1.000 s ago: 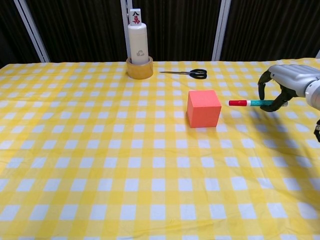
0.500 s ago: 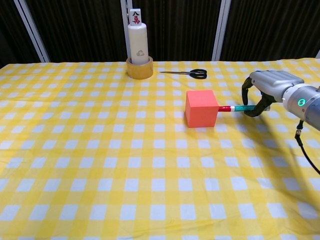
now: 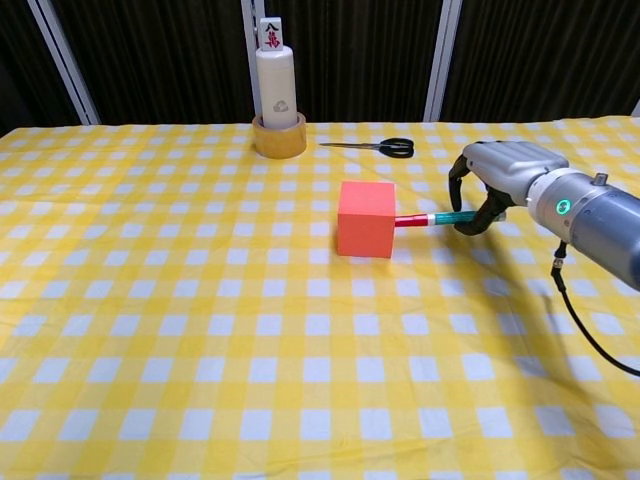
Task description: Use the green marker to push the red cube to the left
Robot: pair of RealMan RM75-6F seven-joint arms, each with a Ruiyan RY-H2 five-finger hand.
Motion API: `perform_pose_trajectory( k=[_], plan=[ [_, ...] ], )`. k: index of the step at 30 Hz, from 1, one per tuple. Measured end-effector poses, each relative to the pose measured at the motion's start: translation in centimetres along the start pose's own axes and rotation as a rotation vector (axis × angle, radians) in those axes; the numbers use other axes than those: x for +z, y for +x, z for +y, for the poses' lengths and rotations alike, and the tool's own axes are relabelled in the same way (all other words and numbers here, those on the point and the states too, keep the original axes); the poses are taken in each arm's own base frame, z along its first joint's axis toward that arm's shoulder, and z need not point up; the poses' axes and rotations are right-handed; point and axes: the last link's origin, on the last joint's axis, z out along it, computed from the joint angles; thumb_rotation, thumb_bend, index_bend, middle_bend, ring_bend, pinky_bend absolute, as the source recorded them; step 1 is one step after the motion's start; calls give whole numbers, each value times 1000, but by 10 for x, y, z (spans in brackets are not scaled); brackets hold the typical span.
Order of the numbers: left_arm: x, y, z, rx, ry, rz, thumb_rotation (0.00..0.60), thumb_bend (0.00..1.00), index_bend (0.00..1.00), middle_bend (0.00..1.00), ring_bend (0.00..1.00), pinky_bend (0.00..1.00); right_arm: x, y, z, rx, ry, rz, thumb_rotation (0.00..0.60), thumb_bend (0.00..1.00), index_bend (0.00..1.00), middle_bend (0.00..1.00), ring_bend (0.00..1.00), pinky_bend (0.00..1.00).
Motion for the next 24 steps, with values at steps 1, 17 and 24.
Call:
perform_pose_trajectory(
  k=[1,17,24],
  plan=[
    [0,0,0,-1,0,0,600,0,0,0,0,0,0,0,0,-1,-3,-1,600,427,603,246,7,35],
    [-2,2,1,2,-15,1,600,0,0,0,0,0,-12,1,9,-10,-81,7,600,426,603,246,8,36],
    [-2,3,2,2,-22,-2,600,0,0,0,0,0,-9,3,-8,-15,-68,15,600,426,603,247,11,35]
  ],
)
